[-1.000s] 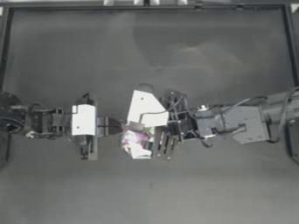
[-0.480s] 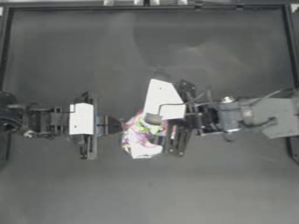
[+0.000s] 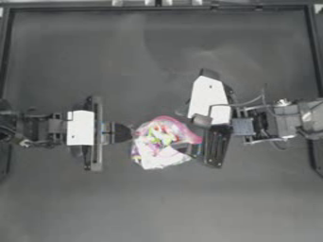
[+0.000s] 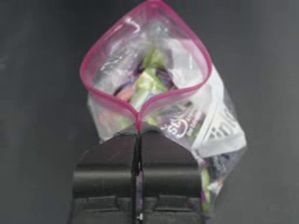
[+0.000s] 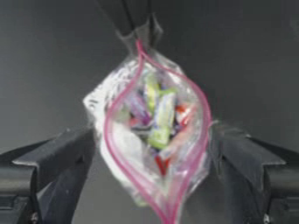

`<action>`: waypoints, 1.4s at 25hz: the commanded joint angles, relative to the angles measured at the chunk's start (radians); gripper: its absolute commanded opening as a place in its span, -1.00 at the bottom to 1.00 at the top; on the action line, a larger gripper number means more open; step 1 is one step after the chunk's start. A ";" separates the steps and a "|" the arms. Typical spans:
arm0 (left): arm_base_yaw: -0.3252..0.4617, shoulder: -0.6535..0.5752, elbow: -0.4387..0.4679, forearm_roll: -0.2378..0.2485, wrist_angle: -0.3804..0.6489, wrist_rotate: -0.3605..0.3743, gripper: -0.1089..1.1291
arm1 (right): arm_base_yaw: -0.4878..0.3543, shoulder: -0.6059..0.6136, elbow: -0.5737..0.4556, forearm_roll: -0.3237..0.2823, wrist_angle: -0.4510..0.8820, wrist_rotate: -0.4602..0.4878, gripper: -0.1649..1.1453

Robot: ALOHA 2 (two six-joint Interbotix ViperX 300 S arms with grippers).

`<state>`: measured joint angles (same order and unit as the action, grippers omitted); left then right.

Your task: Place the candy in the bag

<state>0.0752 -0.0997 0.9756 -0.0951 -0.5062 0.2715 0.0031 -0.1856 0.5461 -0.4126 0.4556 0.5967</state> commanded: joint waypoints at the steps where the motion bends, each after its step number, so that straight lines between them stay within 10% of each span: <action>1: 0.003 -0.066 -0.017 0.000 -0.002 0.003 -0.75 | 0.002 -0.037 0.006 -0.005 -0.023 0.002 0.80; 35: -0.005 -0.216 0.095 -0.026 0.003 -0.002 -0.75 | 0.002 -0.199 0.140 0.006 -0.034 0.023 0.80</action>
<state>0.0706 -0.2807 1.0784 -0.1197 -0.5001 0.2715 0.0031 -0.3636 0.6918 -0.4034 0.4326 0.6167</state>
